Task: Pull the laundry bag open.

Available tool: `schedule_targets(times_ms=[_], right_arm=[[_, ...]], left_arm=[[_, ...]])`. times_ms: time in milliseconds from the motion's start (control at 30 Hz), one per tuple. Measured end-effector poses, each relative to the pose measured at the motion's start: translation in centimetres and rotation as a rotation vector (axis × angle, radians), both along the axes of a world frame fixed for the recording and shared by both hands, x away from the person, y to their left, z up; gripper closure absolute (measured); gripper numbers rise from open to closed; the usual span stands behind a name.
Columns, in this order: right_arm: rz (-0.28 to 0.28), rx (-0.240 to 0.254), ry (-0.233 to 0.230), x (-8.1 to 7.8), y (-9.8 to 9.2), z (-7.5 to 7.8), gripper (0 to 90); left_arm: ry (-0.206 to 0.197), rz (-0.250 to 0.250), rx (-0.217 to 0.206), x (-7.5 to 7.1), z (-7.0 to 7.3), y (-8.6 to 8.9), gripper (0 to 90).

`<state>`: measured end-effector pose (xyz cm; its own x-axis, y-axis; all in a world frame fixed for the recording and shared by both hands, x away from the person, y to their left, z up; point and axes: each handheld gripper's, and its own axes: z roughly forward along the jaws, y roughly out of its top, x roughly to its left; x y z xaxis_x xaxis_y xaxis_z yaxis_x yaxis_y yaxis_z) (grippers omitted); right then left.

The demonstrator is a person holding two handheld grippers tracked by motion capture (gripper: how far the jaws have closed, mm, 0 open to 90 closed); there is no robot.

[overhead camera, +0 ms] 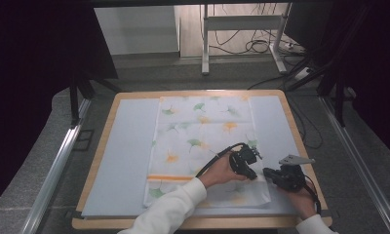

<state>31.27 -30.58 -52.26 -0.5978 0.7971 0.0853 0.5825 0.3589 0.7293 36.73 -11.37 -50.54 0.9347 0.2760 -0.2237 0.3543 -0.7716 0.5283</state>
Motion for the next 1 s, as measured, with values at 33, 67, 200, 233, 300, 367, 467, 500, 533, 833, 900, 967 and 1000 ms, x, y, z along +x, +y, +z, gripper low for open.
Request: schedule_targets(times_ms=[33,67,200,233,300,367,467,500,533,833,900,967,1000], right_arm=[[0.001,0.001,0.000,0.0,0.0,0.0,85.6],[0.001,0.001,0.000,0.0,0.0,0.0,85.6],[0.002,0.001,0.000,0.0,0.0,0.0,85.6],[0.002,0.001,0.000,0.0,0.0,0.0,85.6],[0.002,0.001,0.000,0.0,0.0,0.0,85.7],[0.004,0.000,-0.003,0.0,0.0,0.0,85.7],[0.003,-0.005,-0.007,0.0,0.0,0.0,85.6],[0.004,-0.007,-0.011,-0.1,0.1,0.1,85.6],[0.008,-0.002,-0.014,-0.4,0.2,0.3,85.7],[0.041,-0.006,0.021,-1.4,1.2,0.5,89.2],[0.036,-0.006,0.036,-1.4,1.3,0.4,89.4],[0.038,0.000,0.053,-1.2,1.2,0.4,89.5],[0.039,-0.002,0.055,-1.2,1.2,0.4,89.6]], left_arm=[[0.001,0.000,0.002,0.0,0.1,0.0,84.1],[0.001,0.000,0.002,0.0,0.1,0.0,84.1],[-0.004,0.008,-0.009,-0.2,0.3,-0.1,84.1],[-0.007,0.008,-0.006,-0.2,0.3,-0.1,84.1],[-0.008,0.006,-0.005,-0.2,0.4,0.0,84.1],[-0.011,0.016,-0.004,-0.3,0.4,-0.1,84.1],[-0.015,0.016,0.005,-0.3,0.2,-0.1,84.2],[-0.015,0.019,0.003,-0.3,0.2,-0.1,84.2],[-0.017,0.017,0.005,-0.3,0.1,0.0,84.2],[-0.027,0.009,0.010,-0.6,-0.1,0.0,84.2],[-0.030,0.008,0.011,-0.6,-0.2,0.0,84.2],[-0.027,0.016,0.005,-0.7,-0.2,0.0,84.2],[-0.027,0.016,0.004,-0.7,-0.2,0.0,84.2]])
